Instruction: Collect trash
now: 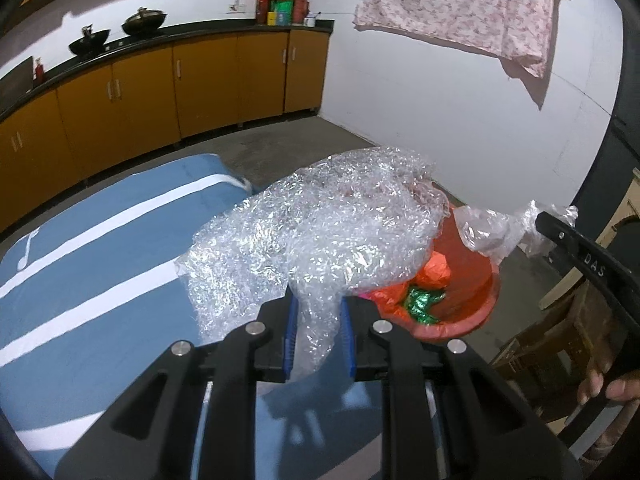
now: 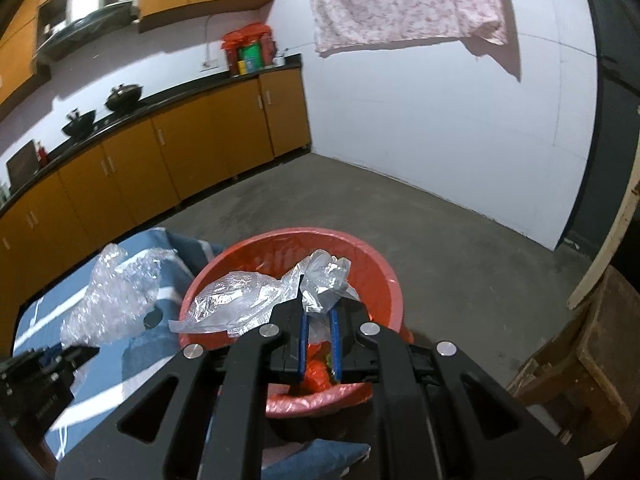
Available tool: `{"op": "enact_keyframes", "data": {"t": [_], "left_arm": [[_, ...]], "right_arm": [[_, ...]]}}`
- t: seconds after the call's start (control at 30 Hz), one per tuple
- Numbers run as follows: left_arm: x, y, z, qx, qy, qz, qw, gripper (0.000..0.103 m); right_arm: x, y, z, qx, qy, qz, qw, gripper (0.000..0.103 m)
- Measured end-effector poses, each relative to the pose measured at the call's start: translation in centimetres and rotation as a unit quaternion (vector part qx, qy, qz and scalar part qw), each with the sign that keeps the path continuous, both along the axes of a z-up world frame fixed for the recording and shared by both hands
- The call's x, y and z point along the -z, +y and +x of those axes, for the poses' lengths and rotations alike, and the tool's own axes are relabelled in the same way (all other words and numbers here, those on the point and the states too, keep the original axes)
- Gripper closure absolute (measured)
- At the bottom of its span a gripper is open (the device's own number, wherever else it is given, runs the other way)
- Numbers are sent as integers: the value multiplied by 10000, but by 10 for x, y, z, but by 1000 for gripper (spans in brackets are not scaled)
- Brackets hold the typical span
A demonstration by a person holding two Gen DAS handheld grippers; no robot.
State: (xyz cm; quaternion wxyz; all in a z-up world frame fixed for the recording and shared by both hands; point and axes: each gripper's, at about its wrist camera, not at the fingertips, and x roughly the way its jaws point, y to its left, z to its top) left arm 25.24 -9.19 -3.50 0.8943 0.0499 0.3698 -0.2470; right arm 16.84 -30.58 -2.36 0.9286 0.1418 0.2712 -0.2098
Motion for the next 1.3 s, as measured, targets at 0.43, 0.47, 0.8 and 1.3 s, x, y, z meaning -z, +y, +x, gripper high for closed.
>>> {"op": "enact_keyframes", "data": {"t": [0.43,0.47,0.8,1.3], "left_arm": [[27,-55,36,370,337,-134,9987,83],[31,-59,39,407,400,-155,9982,83],[53,-70,48,530,737,-178,9957,56],[4,-7,10,3,29,-164,9999,30]], "right_arm": [[1,-27,25,321,-135,103,9993,94],[0,-29,27,321,-172,141,9992,93],[12,-25,42,-182,-143,479,9986,70],[-21,-14,-25,-115,-477,193,9986,40]]}}
